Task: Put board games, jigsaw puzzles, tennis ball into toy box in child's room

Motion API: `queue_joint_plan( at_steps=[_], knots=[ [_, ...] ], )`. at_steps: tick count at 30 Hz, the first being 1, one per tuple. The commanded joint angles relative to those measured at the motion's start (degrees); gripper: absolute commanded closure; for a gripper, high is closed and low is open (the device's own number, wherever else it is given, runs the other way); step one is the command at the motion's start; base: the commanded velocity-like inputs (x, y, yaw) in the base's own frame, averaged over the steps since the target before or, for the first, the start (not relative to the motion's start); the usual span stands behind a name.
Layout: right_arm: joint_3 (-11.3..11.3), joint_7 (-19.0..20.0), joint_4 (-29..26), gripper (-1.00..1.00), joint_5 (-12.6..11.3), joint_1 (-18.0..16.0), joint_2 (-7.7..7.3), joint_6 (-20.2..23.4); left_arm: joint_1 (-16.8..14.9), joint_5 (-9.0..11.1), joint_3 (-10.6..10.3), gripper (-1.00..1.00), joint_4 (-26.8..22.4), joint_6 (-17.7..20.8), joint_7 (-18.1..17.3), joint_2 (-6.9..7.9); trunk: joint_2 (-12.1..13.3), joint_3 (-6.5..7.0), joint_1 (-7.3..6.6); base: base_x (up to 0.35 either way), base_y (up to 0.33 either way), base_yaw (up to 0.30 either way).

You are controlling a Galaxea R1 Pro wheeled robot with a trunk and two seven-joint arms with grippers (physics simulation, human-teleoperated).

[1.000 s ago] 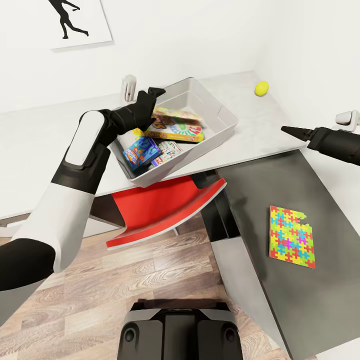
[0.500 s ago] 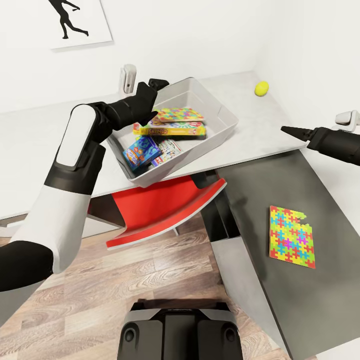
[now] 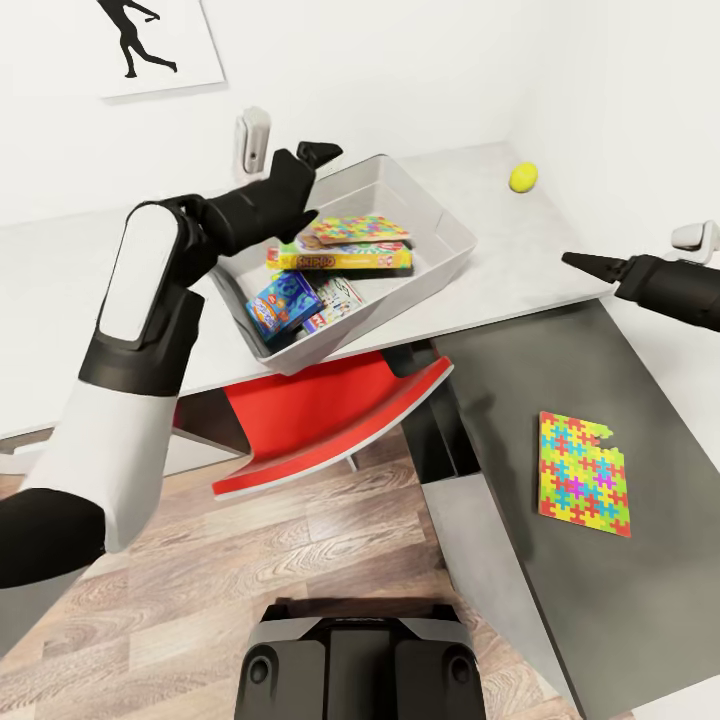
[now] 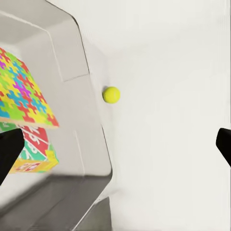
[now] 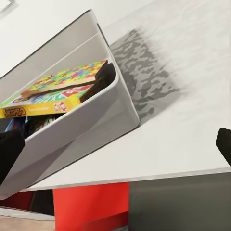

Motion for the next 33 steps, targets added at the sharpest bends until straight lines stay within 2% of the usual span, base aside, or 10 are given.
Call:
queue_joint_plan(
  at_steps=[1, 4, 6, 9, 12, 15, 19, 23, 26, 33],
  knots=[
    [-0.08, 0.59, 0.00, -1.00, -0.26, 0.25, -0.11, 0.23, 0.37, 0.53, -0.07, -1.00, -1.63, 0.50, 1.05, 0.04, -0.09, -0.07, 0.04, 0.000, 0.000, 0.000],
    [-0.23, 0.61, 0.00, -1.00, -3.86, 2.69, -0.94, 0.23, 1.78, 0.51, -0.17, -1.00, -6.79, 2.28, 3.59, 0.03, -0.09, -0.07, 0.04, 0.000, 0.000, 0.000],
    [-0.47, 0.61, 0.00, -1.00, -6.86, 4.63, -2.20, 0.23, 2.61, 0.51, -0.34, -1.00, -9.45, 3.10, 5.33, 0.02, -0.09, -0.07, 0.04, 0.000, 0.000, 0.000],
    [-0.65, 0.57, 0.00, -1.00, -10.74, 6.65, -4.13, 0.23, 3.51, 0.51, -0.69, -1.00, -11.69, 4.17, 6.85, -0.24, -0.09, -0.07, 0.04, 0.000, 0.000, 0.000],
    [-0.80, 0.56, 0.00, -1.00, -12.92, 8.19, -5.42, 0.23, 3.95, 0.48, -1.54, -1.00, -12.85, 5.37, 7.64, -0.76, -0.09, -0.07, 0.04, 0.000, 0.000, 0.000],
    [-1.58, 0.55, 0.01, -1.00, -14.06, 11.02, -6.07, 0.23, 4.17, 0.51, -2.82, -1.00, -13.43, 6.12, 8.03, -1.72, -0.09, -0.07, 0.04, 0.000, 0.000, 0.000],
    [-4.08, 0.57, 0.01, -1.00, -14.79, 15.25, -6.44, 0.23, 4.34, 0.52, -4.33, -1.00, -13.83, 6.58, 8.24, -3.23, -0.09, -0.06, 0.04, 0.000, 0.000, -0.046],
    [-5.75, 0.60, 0.06, -1.00, -15.09, 18.29, -6.61, 0.23, 4.42, 0.52, -6.98, -1.00, -13.99, 6.73, 8.32, -4.77, -0.09, -0.01, 0.04, 0.000, 0.000, -0.163],
    [-6.56, 0.61, 0.07, -1.00, -15.19, 19.84, -6.64, 0.23, 4.45, 0.51, -8.94, -1.00, -14.01, 6.77, 8.31, -5.73, -0.09, 0.06, 0.04, 0.000, 0.000, -0.217],
    [-7.27, 0.59, 0.09, -1.00, -15.21, 21.72, -6.12, 0.23, 4.28, 0.63, -10.93, -1.00, -14.03, 6.85, 8.25, -7.04, -0.09, 0.26, 0.04, 0.000, 0.000, -0.242]
  ],
)
